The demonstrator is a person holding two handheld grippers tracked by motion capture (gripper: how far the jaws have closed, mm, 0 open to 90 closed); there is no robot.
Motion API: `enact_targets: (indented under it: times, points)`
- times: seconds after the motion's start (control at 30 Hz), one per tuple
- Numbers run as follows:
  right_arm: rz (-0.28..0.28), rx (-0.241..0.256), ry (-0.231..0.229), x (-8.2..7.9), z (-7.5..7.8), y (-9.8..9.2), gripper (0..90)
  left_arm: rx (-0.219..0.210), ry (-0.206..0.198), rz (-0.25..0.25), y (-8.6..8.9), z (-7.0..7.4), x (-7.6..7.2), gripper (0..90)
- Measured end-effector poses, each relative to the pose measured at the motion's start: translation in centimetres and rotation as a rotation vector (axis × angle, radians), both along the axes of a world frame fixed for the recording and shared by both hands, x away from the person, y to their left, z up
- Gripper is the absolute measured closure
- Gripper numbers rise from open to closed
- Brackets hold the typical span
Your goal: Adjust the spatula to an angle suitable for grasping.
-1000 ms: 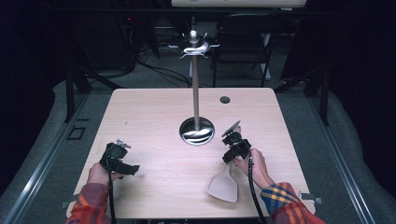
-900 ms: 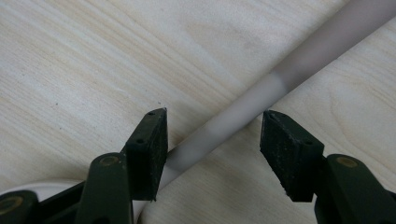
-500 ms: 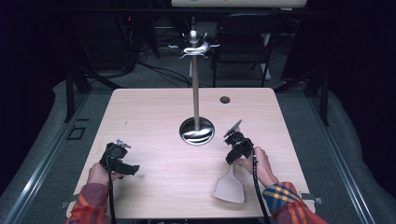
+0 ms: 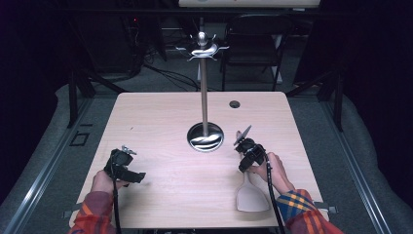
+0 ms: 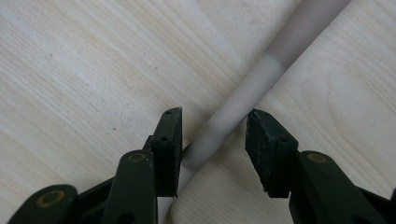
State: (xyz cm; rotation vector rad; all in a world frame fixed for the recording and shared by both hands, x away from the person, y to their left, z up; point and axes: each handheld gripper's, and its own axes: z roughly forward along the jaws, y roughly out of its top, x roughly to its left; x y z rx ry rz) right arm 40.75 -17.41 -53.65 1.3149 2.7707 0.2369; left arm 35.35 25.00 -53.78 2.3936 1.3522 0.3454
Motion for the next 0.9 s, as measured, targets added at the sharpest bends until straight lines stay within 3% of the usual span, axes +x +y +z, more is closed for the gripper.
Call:
enact_targets:
  times: [0.07, 0.17, 0.63, 0.67, 0.83, 0.9]
  points:
    - [0.025, -0.026, 0.011, 0.1, 0.2, -0.1, 59.7, -0.001, -0.001, 0.000, 0.0, 0.0, 0.0, 15.6]
    - [0.011, -0.026, 0.000, 0.0, 0.2, -0.3, 62.3, 0.001, 0.000, 0.000, 0.0, 0.0, 0.0, 15.6]
    - [0.048, -0.060, 0.005, 0.0, 0.3, -1.2, 68.5, 0.002, -0.001, -0.001, 0.0, 0.0, 0.0, 15.7]
    - [0.057, -0.077, 0.025, 0.0, 0.5, -1.3, 69.4, 0.002, -0.001, -0.001, 0.0, 0.0, 0.0, 15.7]
    - [0.057, -0.076, 0.016, -0.2, 0.3, -1.6, 72.0, 0.002, -0.001, -0.002, 0.0, 0.0, 0.0, 15.8]
    - [0.051, -0.083, 0.039, -0.2, 0.4, -1.8, 72.6, 0.001, 0.000, -0.001, 0.0, 0.0, 0.0, 15.8]
